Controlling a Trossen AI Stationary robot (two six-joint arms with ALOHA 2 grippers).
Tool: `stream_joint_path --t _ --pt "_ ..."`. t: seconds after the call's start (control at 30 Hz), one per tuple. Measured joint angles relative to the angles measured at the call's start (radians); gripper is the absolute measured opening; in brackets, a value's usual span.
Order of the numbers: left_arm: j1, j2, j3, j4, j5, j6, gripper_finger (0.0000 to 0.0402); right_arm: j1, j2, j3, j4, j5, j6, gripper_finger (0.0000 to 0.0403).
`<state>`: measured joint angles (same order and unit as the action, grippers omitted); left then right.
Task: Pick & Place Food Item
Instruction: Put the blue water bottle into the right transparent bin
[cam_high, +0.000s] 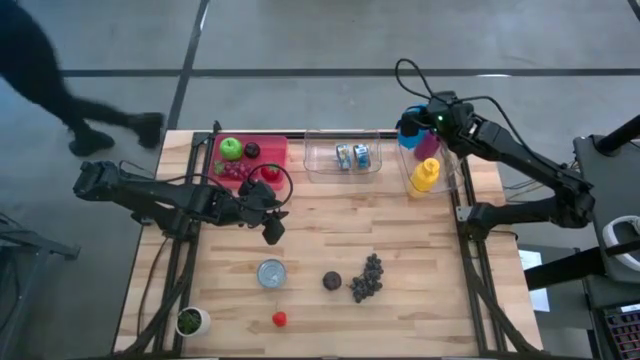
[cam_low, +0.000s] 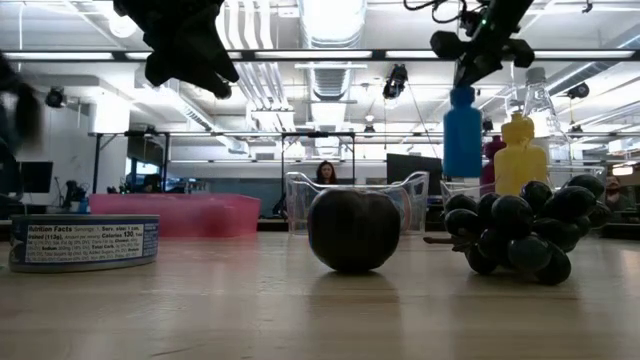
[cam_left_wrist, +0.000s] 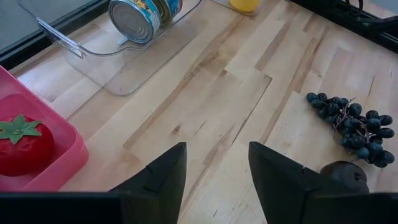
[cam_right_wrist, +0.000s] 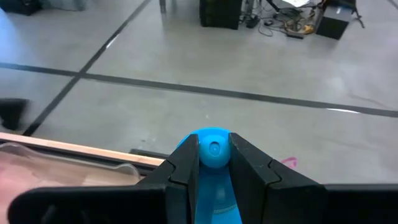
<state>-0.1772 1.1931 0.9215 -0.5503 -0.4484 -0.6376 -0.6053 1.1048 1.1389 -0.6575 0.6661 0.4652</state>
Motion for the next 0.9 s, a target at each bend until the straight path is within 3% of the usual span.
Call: stream_joint_path --t 0.9 --pt "0.000 0.000 0.000 0.000 0.000 0.001 0.0175 -0.012 0.104 -0.005 -0.046 0.007 0.110 0.0066"
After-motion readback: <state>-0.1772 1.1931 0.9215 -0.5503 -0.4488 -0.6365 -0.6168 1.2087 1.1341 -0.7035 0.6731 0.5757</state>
